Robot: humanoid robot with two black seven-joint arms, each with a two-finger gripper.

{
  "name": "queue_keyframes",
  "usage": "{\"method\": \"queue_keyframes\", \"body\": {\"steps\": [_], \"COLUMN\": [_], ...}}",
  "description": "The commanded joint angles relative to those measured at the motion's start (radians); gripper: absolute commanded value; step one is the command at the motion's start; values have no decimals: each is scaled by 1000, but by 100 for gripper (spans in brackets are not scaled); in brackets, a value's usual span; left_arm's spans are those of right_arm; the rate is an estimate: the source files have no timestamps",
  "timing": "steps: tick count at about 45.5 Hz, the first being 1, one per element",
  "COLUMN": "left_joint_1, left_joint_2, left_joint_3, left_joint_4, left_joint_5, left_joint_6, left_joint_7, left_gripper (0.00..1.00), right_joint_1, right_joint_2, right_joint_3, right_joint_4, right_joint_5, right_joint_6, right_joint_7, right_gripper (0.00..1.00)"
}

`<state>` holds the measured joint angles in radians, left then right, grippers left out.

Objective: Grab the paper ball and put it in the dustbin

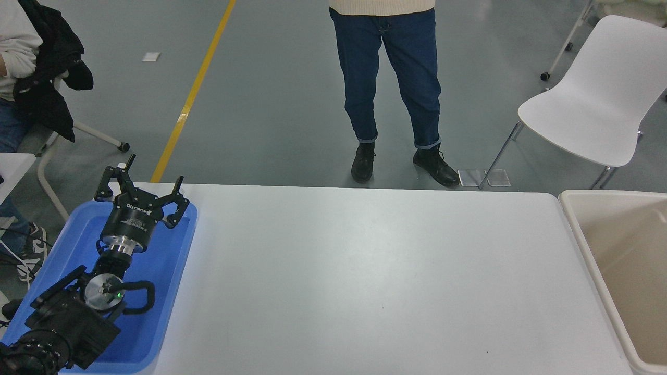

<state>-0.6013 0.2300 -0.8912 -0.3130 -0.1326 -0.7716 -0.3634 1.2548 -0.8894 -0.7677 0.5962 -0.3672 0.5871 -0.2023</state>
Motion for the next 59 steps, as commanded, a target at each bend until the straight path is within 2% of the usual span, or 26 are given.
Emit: {"method": "queue_keyframes", "body": {"steps": [1, 13, 20, 37, 38, 41, 42, 43, 44, 59], "left_joint_1": [-2, -2, -2, -2, -2, -2, -2, 0, -2, -2], "left_joint_2": [0, 0, 0, 0, 0, 0, 0, 0, 0, 0], "left_joint_3": [0, 0, 0, 0, 0, 0, 0, 0, 0, 0], "left_joint_4": [-1, -1, 0, 0, 0, 0, 0, 0, 0, 0], "left_joint_5": [-1, 1, 1, 1, -1, 1, 1, 1, -1, 1], "left_joint_6": [-2, -2, 0, 0, -2, 0, 0, 0, 0, 0], "left_joint_7": [0, 0, 0, 0, 0, 0, 0, 0, 0, 0], "left_gripper": [100, 100, 100, 100, 100, 100, 100, 100, 100, 100], "right_joint_1": [-307, -477, -531, -560, -560, -555, -552, -551, -551, -551], "right_joint_2": [122, 288, 342, 363, 363, 359, 357, 357, 359, 376], "right_joint_3": [205, 258, 313, 409, 409, 403, 403, 407, 410, 450], "right_joint_4": [-173, -334, -368, -371, -371, -380, -391, -401, -409, -407], "right_joint_5": [-4, 14, 17, 16, 16, 14, 14, 14, 16, 17], "right_joint_6": [-331, -579, -728, -751, -753, -765, -768, -773, -773, -773], "right_joint_7": [0, 1, 1, 3, 3, 3, 3, 3, 3, 3], "right_gripper": [0, 0, 0, 0, 3, 66, 85, 97, 100, 100]}}
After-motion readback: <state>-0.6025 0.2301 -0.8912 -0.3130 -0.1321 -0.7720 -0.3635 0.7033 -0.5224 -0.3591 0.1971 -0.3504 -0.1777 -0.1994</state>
